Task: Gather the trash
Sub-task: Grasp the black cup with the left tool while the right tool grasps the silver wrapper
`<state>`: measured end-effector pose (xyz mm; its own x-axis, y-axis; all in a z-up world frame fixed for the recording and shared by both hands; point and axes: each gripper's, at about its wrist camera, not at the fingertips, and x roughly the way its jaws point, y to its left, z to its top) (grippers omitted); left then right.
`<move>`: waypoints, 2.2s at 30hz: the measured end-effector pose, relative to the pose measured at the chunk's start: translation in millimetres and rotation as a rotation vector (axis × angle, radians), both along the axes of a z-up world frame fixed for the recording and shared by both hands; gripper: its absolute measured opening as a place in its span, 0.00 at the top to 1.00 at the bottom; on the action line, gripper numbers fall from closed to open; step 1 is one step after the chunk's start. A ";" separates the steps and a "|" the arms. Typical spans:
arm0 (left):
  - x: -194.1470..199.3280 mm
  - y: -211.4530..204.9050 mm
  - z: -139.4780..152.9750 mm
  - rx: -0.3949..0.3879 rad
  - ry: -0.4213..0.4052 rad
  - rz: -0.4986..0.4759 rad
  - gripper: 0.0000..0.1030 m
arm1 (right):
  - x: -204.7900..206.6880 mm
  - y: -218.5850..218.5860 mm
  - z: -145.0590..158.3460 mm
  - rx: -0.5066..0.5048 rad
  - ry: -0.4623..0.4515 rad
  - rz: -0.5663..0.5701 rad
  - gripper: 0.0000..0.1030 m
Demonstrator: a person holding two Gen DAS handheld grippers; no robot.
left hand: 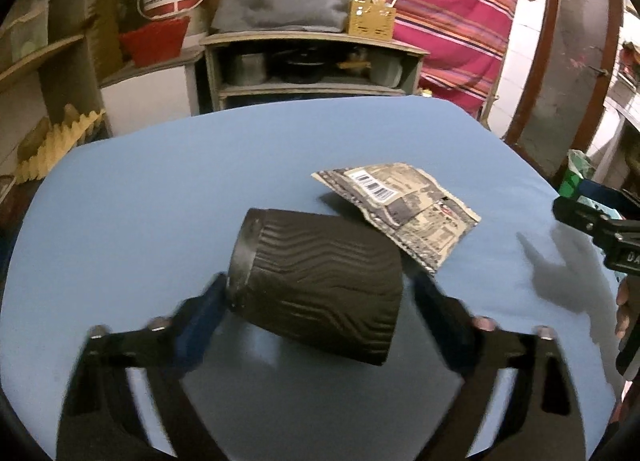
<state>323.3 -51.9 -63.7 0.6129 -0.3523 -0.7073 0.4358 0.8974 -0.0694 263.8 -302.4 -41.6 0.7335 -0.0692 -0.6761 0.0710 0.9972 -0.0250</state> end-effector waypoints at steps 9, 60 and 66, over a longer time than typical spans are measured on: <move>1.1 3.1 5.1 0.017 -0.039 0.037 0.25 | 1.1 14.8 -4.2 -0.002 0.015 0.035 0.04; -40.4 101.2 57.1 0.076 -0.160 0.283 0.33 | 10.3 106.9 22.4 -0.053 -0.027 0.243 0.98; -54.5 82.1 72.3 0.063 -0.196 0.255 0.33 | -11.3 78.9 43.3 -0.045 -0.069 0.213 0.98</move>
